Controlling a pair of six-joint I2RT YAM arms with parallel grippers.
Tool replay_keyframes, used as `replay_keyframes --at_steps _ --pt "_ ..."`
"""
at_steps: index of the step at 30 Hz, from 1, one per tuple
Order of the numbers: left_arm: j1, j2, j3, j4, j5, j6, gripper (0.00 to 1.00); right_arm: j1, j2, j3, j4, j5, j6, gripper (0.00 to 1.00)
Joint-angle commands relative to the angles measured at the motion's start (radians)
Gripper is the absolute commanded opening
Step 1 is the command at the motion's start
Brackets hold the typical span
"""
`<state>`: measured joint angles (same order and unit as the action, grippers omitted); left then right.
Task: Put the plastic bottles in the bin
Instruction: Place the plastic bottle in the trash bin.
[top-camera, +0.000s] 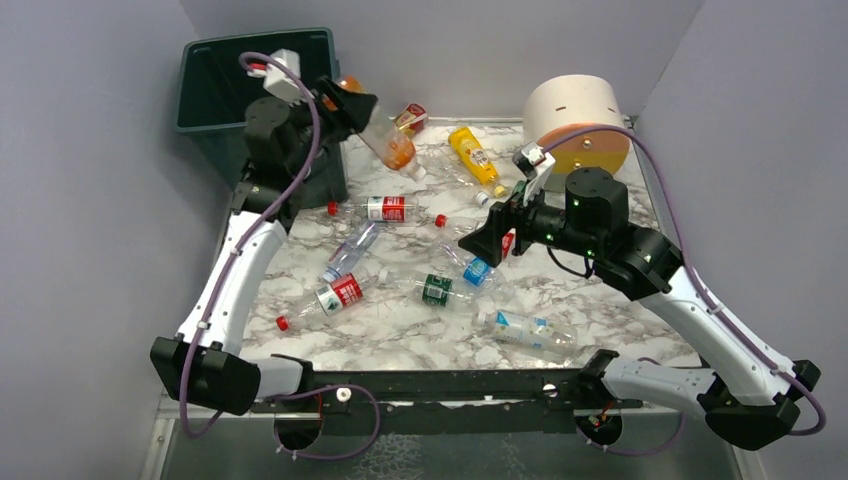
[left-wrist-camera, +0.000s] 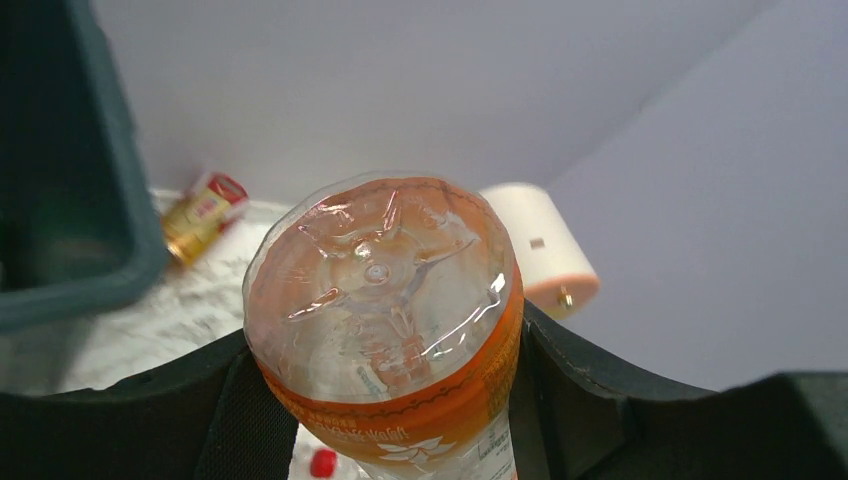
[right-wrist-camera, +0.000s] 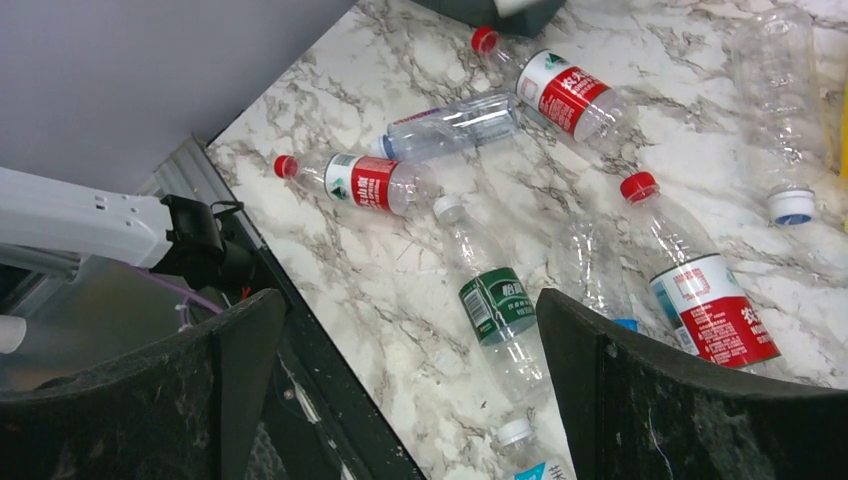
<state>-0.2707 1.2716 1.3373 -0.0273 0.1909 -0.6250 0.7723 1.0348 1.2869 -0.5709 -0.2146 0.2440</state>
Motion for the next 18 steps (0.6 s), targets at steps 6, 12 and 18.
replay_keyframes --at_steps 6,12,18 --pt "0.208 0.05 0.28 0.042 -0.036 -0.03 0.43 0.005 -0.021 -0.059 -0.002 -0.003 0.019 0.99" --pt "0.349 0.072 0.304 0.069 -0.09 -0.062 0.43 0.005 -0.039 -0.095 0.009 -0.011 0.025 1.0" --pt "0.499 0.124 0.298 0.097 -0.104 -0.101 0.43 0.005 -0.036 -0.11 0.015 -0.028 0.025 1.0"
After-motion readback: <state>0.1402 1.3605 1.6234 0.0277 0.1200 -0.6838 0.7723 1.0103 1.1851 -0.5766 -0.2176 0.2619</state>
